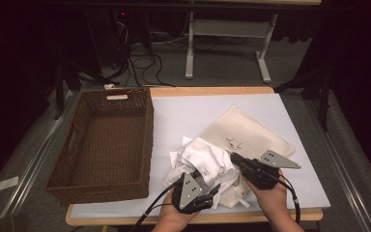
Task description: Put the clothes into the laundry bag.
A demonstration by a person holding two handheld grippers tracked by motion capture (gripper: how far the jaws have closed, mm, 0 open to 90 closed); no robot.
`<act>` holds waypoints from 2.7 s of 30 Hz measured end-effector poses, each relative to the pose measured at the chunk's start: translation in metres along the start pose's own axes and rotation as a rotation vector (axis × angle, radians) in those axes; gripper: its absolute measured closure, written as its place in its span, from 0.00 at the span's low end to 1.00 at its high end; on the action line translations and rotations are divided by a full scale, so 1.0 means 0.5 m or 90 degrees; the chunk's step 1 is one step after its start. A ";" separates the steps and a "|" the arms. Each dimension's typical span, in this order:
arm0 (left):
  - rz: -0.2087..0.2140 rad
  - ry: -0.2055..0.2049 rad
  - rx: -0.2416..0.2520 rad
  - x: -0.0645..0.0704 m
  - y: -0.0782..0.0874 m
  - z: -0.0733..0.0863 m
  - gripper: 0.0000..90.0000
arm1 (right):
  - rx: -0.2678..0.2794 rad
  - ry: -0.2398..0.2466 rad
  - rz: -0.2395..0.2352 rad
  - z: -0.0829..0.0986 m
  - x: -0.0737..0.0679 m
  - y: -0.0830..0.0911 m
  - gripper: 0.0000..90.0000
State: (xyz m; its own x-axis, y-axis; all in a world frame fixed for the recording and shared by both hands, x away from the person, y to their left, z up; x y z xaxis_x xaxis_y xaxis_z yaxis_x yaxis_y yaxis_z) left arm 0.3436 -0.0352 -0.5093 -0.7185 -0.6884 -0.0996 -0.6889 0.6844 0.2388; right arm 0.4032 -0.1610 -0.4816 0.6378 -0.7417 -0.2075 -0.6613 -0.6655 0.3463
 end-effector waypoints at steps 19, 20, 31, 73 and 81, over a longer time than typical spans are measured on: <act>-0.087 0.066 0.061 -0.099 0.065 -0.037 0.29 | -0.009 0.010 -0.004 0.008 -0.002 0.002 0.98; -0.091 0.068 0.062 -0.106 0.063 -0.039 0.28 | -0.009 0.014 -0.006 0.008 -0.002 0.001 0.97; 0.010 0.108 -0.037 -0.114 -0.021 0.011 0.59 | -0.013 0.012 -0.002 0.011 0.000 -0.004 0.98; 0.014 0.059 -0.054 -0.062 -0.072 0.028 0.84 | 0.008 0.029 -0.018 -0.004 -0.032 -0.015 0.98; -0.039 0.106 -0.008 -0.098 -0.055 0.021 0.70 | 0.012 0.027 -0.015 -0.003 -0.025 -0.011 0.98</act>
State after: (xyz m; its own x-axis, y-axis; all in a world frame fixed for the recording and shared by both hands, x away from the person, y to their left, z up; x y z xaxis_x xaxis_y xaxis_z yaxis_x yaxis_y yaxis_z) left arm 0.3968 -0.0180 -0.5212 -0.6489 -0.7594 0.0467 -0.7285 0.6378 0.2500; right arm 0.3994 -0.1477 -0.4797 0.6689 -0.7220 -0.1769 -0.6530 -0.6845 0.3241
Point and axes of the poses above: each handheld gripper's, and its own axes: y roughly backward along the jaws, z roughly out of its underside, x roughly to its right, the point moved 9 cm from there along -y, roughly forward along the jaws, and after that the axes turned 6 degrees about -y, right-handed, at the moved point
